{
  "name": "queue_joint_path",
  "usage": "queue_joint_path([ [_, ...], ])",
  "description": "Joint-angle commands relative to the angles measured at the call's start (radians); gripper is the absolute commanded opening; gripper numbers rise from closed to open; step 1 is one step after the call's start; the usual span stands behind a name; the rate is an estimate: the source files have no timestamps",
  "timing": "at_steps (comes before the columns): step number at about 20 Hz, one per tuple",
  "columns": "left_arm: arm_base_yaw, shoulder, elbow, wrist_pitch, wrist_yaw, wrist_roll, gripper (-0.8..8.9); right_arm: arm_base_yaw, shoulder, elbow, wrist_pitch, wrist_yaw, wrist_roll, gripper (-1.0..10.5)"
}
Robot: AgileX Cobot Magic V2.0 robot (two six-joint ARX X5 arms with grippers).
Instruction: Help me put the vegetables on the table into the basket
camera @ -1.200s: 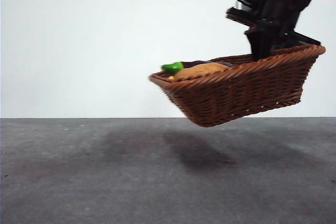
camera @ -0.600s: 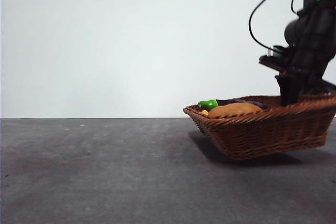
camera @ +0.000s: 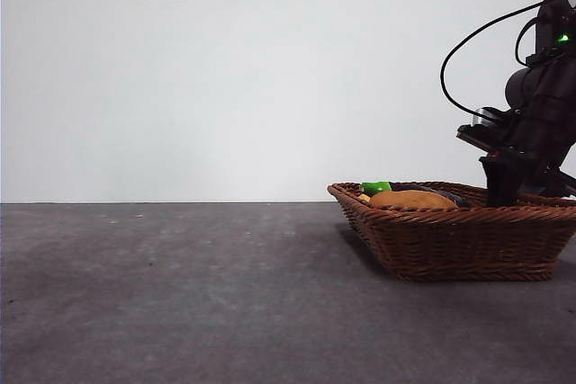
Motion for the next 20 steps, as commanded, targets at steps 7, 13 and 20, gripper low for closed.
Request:
queue_joint_path([
  [7, -0.003, -0.001, -0.006, 0.004, -0.008, 0.036, -0.04, 0.0, -0.11, 0.003, -0.082, 0.105, 0.044, 4.4],
  [13, -0.002, -0.001, -0.006, 0.004, -0.086, 0.05, -0.04, 0.014, -0.611, 0.003, -0.132, 0.185, 0.109, -0.2],
  [20, -0.003, 0.027, -0.006, 0.004, -0.086, 0.006, -0.04, 0.014, -1.057, 0.003, 0.021, 0.247, 0.08, 0.0],
])
